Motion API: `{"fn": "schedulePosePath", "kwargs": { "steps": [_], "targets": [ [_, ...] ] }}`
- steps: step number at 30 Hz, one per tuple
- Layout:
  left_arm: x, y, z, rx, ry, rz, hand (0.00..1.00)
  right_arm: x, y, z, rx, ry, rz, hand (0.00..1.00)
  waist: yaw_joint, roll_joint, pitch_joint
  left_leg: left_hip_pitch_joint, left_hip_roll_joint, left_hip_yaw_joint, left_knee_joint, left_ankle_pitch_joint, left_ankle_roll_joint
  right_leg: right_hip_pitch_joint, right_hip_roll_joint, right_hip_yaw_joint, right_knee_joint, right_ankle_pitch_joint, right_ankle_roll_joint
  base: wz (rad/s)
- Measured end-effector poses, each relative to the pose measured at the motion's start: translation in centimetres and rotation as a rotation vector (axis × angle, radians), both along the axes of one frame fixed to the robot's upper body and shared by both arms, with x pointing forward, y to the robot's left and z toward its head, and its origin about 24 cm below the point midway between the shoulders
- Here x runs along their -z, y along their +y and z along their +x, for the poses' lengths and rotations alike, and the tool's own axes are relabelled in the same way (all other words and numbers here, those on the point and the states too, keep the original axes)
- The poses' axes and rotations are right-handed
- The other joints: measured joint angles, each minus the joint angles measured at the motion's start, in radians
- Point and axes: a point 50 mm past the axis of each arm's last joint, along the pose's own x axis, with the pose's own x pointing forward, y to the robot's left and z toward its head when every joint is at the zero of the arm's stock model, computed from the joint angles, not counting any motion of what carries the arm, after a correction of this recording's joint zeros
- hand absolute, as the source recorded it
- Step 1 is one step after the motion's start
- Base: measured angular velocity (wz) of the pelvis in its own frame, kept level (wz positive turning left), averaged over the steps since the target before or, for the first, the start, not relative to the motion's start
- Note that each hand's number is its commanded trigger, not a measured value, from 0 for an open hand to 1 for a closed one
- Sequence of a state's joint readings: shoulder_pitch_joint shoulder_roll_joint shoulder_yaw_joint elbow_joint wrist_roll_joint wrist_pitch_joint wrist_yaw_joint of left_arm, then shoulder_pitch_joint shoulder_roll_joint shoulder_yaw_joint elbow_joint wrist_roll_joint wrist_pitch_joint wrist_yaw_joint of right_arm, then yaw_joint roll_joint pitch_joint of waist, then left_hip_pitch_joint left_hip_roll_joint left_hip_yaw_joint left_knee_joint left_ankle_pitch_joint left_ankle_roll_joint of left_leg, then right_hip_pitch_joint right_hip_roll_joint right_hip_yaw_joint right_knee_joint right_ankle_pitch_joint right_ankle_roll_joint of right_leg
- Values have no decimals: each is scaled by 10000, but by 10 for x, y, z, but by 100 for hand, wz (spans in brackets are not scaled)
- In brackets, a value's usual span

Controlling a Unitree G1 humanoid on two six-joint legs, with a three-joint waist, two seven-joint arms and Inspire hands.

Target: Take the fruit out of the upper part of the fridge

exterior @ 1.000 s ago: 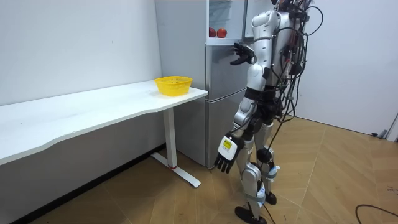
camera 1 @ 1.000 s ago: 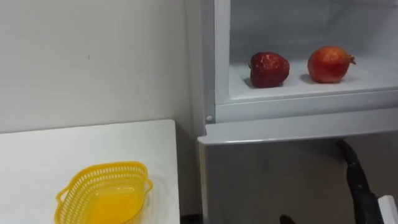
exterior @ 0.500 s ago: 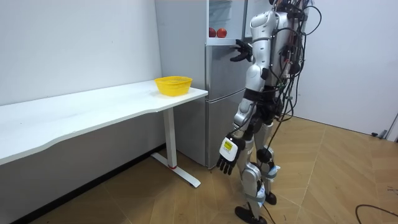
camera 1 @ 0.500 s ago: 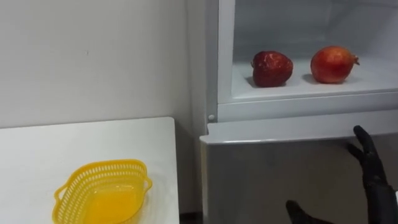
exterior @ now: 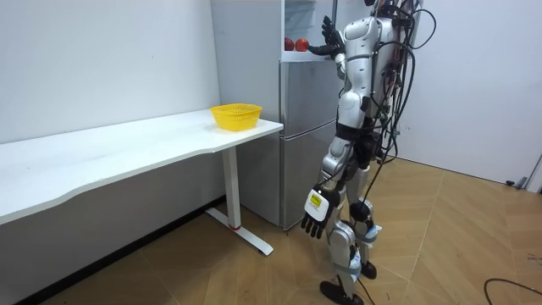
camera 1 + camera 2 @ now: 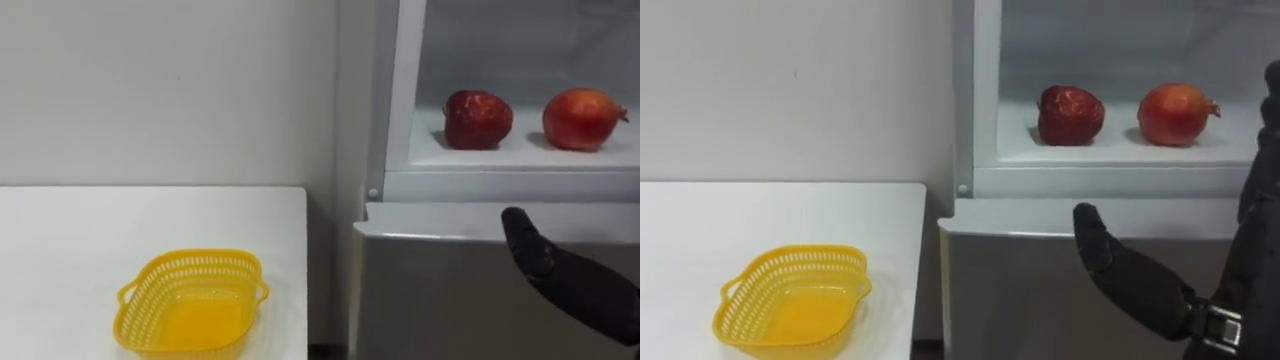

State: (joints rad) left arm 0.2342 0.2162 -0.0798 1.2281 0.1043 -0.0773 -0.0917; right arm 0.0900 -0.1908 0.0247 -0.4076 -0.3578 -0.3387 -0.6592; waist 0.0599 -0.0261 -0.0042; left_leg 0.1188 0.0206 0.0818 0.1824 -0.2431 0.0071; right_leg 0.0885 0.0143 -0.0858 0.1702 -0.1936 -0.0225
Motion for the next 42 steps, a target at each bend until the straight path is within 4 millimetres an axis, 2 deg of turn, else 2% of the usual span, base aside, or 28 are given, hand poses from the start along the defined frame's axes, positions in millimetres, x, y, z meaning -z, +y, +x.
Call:
{"fn": "schedulePosePath", "kwargs": {
  "steps": [4, 7, 14, 19, 24, 25, 27, 32, 39, 42],
  "targets": [
    [1, -3, -4, 19, 110, -103, 0, 0, 5, 1, -372, 165, -206, 0, 49, 70, 14, -58, 1, 0, -2, 0, 0, -3, -1, -14, 5, 1, 0, 0],
    [1, -5, -7, 31, 212, -235, 0, 0, 7, 1, -690, 337, -340, 0, 12, 199, 30, -95, 2, 16, -2, -1, 0, -22, -3, -17, 5, 1, 0, 0],
    [1, -6, -7, 55, 312, -435, 0, 3, 11, 1, -1125, 669, -549, 0, -11, 406, -61, -104, 2, 14, -1, 0, -1, -21, -6, -19, 40, 2, -1, 0],
    [2, -8, -6, 93, 338, -643, 0, 2, 11, 3, -1387, 812, -571, 0, -22, 336, -50, -40, 0, 15, 2, 4, -8, -35, -14, -11, 126, 1, -2, 0],
    [2, -9, -8, -216, 280, -643, 0, -6, 0, 5, -849, 400, -497, 0, -11, 56, -1, -27, -18, -16, 35, 8, -14, -2, -30, -52, 76, -1, 1, 1],
    [2, -9, -9, -221, 290, -630, 0, -9, -3, 5, -705, 195, -444, 0, -27, -3, -22, -26, -18, -26, 42, 8, -14, 39, -27, -59, 2, 11, 11, 0],
    [2, -9, -8, -214, 276, -600, 0, -13, -5, 6, -528, -34, -364, 0, -24, -53, -17, -6, -18, -32, 48, 8, -14, 160, -27, -69, -15, 14, 12, 2],
    [2, -8, -8, -148, 270, -509, 0, -18, -7, 8, -656, -290, 39, 0, -31, -34, 2, 32, -27, -149, 50, 7, -13, 246, -33, -168, -29, 14, 13, 6],
    [2, -9, -6, 426, 458, -563, 0, -39, -16, 17, -545, -1184, -173, 0, -3, -33, 105, -20, -73, -360, 91, 10, -13, 230, -96, -388, -28, 11, 16, 8],
    [2, -8, -4, 439, 532, -580, 0, -44, -16, 23, -600, -1312, -129, 0, -10, -126, 136, -36, -80, -404, 126, 10, -12, 194, -103, -424, -35, 10, 18, 4]
  ]
}}
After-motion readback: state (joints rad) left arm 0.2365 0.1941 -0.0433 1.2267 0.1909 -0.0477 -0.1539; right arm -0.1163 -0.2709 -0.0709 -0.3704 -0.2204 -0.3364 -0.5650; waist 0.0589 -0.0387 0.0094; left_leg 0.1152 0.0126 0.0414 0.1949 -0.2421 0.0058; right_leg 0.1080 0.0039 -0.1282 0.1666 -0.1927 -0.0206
